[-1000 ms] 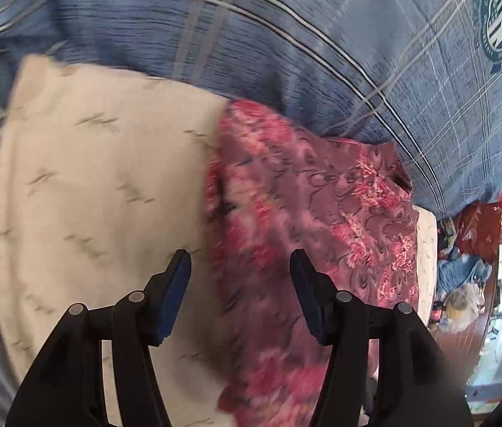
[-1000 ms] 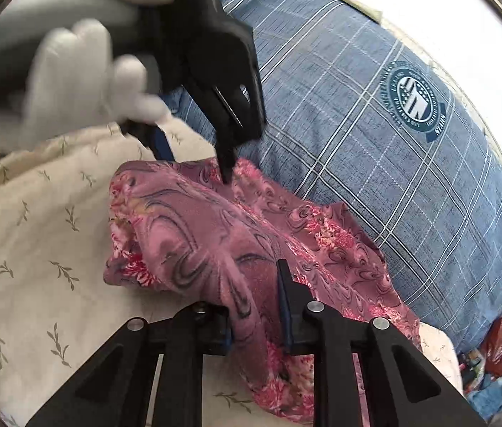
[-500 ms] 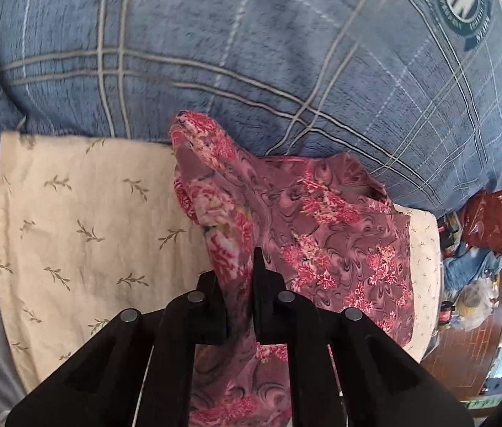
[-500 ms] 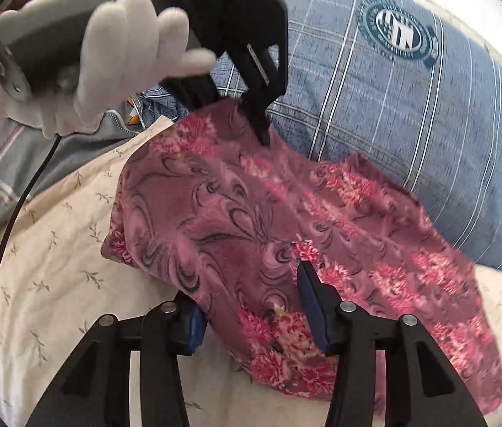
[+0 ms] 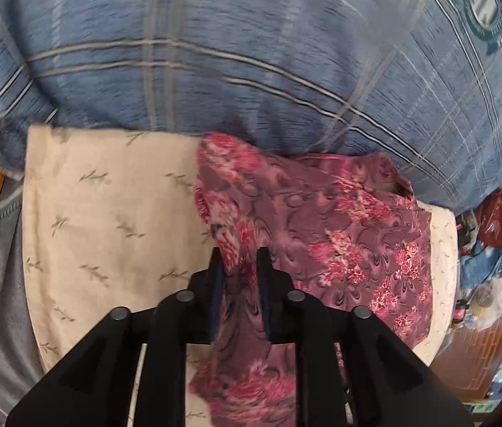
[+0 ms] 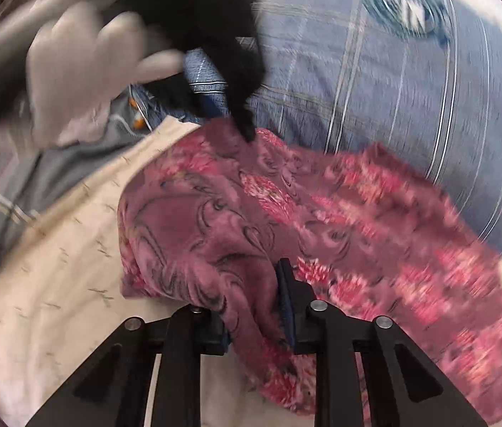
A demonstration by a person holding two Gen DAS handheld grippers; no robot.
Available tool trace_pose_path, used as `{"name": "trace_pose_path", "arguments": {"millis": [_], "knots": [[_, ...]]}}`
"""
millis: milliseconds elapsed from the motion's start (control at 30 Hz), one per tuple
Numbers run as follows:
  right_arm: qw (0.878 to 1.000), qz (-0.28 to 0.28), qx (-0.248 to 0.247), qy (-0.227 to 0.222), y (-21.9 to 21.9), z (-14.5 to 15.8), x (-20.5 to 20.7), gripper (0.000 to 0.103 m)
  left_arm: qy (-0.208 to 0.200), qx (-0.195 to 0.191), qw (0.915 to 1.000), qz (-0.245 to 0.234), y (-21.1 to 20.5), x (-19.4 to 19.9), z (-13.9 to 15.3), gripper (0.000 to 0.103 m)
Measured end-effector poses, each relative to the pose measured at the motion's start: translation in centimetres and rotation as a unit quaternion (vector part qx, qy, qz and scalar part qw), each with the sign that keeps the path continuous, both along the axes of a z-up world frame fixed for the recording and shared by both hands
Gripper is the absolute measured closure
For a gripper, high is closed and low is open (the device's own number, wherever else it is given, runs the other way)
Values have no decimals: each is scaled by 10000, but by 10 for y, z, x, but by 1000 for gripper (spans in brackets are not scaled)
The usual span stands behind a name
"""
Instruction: Fold small clothes
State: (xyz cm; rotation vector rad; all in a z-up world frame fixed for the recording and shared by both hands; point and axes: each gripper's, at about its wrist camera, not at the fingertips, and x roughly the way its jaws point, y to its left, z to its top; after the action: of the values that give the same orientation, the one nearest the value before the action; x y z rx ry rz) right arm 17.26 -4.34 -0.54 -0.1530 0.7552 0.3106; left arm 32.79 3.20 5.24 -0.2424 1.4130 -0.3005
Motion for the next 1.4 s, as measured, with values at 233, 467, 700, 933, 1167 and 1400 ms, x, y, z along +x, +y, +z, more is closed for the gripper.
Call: {"name": "trace_pose_path", "arguments": {"millis": [233,467,700,933,1167,1400], "knots": [[9963,72,786,354,-36,10,-15,77,-453,-864,9950,-216,48,-81,5,56],[9982,-133,432,393,-46,2,-31,67,-269,-1748,9841,-145,51,-150,-33,48],[9982,-308,293,435,-51,3,-44,67,-489,-1643,9850,-201,26,-156,-32,100],[9981,-423,287,340,-59,12,-49,67,-925,-949,9909,-222,62,-154,16,100],[9993,-184,123,312,-37,12,-47,56,-646,-825,9929,-569,69,-153,9,99],[9863,818,-1382,-388,45,1,-56,30,-907,-1227,9882,-160,91,-126,30,61]]}}
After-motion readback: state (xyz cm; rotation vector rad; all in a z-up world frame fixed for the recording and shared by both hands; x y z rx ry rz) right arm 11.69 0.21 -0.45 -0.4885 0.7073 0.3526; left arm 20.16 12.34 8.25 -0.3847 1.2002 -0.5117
